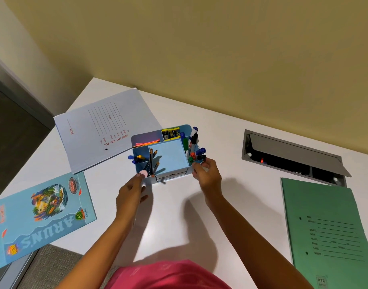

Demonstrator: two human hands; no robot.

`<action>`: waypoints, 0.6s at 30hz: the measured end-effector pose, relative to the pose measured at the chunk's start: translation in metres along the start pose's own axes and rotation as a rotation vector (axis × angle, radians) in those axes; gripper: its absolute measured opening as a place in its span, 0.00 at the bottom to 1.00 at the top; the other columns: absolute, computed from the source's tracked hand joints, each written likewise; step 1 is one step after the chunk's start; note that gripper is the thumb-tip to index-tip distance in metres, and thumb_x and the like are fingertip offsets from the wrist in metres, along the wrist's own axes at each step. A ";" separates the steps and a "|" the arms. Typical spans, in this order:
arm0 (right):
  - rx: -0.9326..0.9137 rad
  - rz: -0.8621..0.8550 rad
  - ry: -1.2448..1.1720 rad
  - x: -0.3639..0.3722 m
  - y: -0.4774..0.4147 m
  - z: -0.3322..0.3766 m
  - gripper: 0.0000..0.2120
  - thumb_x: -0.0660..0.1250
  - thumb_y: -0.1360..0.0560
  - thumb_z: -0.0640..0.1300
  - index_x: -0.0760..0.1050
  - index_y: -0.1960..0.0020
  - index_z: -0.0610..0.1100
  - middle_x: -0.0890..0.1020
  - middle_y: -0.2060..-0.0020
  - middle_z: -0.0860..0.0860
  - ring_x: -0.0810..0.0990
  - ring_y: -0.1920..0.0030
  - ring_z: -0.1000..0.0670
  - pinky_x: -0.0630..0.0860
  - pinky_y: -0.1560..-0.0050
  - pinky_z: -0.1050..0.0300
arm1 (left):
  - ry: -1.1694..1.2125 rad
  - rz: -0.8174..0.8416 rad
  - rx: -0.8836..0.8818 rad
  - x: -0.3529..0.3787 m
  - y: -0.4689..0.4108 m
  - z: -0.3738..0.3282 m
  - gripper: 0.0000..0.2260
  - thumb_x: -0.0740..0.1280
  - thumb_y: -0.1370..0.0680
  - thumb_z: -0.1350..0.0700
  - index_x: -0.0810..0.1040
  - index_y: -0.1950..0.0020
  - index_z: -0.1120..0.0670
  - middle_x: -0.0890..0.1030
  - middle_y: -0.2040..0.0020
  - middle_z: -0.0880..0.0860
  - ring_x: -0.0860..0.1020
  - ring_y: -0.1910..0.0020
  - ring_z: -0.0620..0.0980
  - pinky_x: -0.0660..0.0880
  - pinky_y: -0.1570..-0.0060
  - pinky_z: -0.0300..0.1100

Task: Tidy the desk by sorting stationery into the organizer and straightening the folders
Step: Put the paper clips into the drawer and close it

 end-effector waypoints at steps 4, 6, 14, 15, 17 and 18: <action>0.082 0.003 0.226 0.006 -0.011 0.003 0.12 0.63 0.24 0.44 0.75 0.42 0.42 0.82 0.48 0.45 0.80 0.45 0.42 0.76 0.40 0.44 | -0.057 -0.024 -0.029 0.005 -0.010 -0.004 0.17 0.63 0.21 0.48 0.77 0.38 0.57 0.80 0.48 0.54 0.81 0.49 0.55 0.77 0.41 0.53; 0.083 -0.009 0.287 0.005 -0.014 0.004 0.10 0.61 0.23 0.42 0.77 0.46 0.41 0.83 0.50 0.43 0.80 0.47 0.40 0.76 0.42 0.44 | -0.094 -0.042 -0.046 0.005 -0.016 -0.005 0.14 0.63 0.21 0.49 0.79 0.44 0.57 0.82 0.54 0.55 0.82 0.52 0.56 0.76 0.41 0.52; 0.093 -0.049 0.242 -0.001 -0.028 0.008 0.11 0.64 0.24 0.39 0.80 0.54 0.31 0.84 0.55 0.35 0.82 0.52 0.36 0.78 0.45 0.39 | -0.162 -0.081 -0.027 0.005 -0.025 -0.015 0.10 0.62 0.21 0.58 0.78 0.59 0.59 0.82 0.56 0.60 0.82 0.57 0.61 0.77 0.48 0.50; 0.107 -0.057 0.243 -0.003 -0.030 0.008 0.11 0.64 0.24 0.39 0.80 0.54 0.31 0.84 0.56 0.36 0.83 0.53 0.37 0.79 0.46 0.40 | -0.181 -0.077 -0.021 0.005 -0.026 -0.017 0.10 0.62 0.21 0.58 0.79 0.58 0.60 0.82 0.56 0.60 0.82 0.58 0.61 0.77 0.49 0.49; 0.131 -0.075 0.223 -0.008 -0.029 0.008 0.09 0.66 0.25 0.39 0.79 0.55 0.32 0.84 0.56 0.37 0.83 0.55 0.39 0.80 0.48 0.42 | -0.211 -0.064 -0.011 0.008 -0.029 -0.024 0.10 0.63 0.21 0.58 0.79 0.59 0.60 0.82 0.56 0.60 0.82 0.58 0.61 0.77 0.50 0.49; 0.132 -0.091 0.205 -0.012 -0.029 0.008 0.08 0.67 0.25 0.39 0.79 0.55 0.32 0.84 0.56 0.38 0.83 0.55 0.39 0.81 0.49 0.43 | -0.221 -0.055 -0.004 0.012 -0.031 -0.030 0.10 0.63 0.21 0.58 0.79 0.61 0.60 0.82 0.57 0.60 0.82 0.59 0.60 0.77 0.50 0.49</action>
Point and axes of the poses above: each hand's wrist, its own y-axis away from the middle knuckle, its own x-axis out of the palm, z = x × y, the point moved 10 cm from there along -y, towards the middle knuckle
